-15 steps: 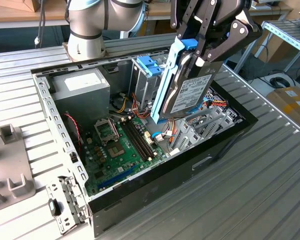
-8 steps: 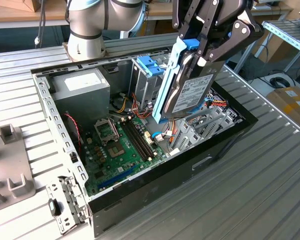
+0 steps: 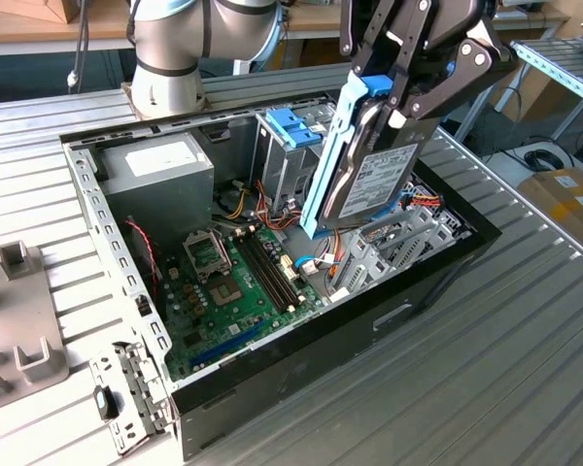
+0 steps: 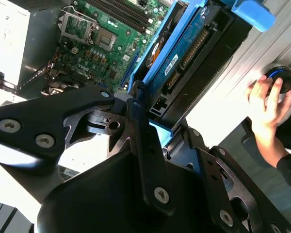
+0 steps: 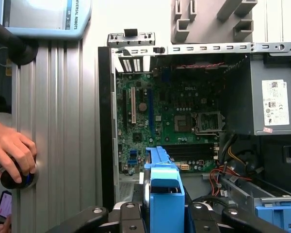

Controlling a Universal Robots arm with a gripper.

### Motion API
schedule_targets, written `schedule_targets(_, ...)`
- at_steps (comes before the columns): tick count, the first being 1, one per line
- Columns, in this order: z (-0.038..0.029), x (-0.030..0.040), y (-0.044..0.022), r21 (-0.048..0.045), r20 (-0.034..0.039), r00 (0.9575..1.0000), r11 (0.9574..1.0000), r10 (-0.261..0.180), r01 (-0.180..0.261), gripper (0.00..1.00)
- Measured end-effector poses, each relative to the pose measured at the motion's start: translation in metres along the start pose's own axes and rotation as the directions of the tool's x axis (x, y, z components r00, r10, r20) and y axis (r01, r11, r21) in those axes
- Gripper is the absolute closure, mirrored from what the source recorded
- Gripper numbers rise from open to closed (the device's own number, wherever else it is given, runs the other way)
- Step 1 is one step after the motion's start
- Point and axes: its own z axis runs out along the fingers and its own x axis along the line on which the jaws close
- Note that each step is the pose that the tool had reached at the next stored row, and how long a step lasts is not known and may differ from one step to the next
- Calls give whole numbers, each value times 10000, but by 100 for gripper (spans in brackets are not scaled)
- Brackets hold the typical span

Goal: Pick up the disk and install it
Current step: 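Pick up the disk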

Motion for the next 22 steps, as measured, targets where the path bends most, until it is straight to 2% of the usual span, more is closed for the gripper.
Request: schedule_targets(22, 2, -3, -132, 1, -40, 10000, 10000, 2, -2, 63)
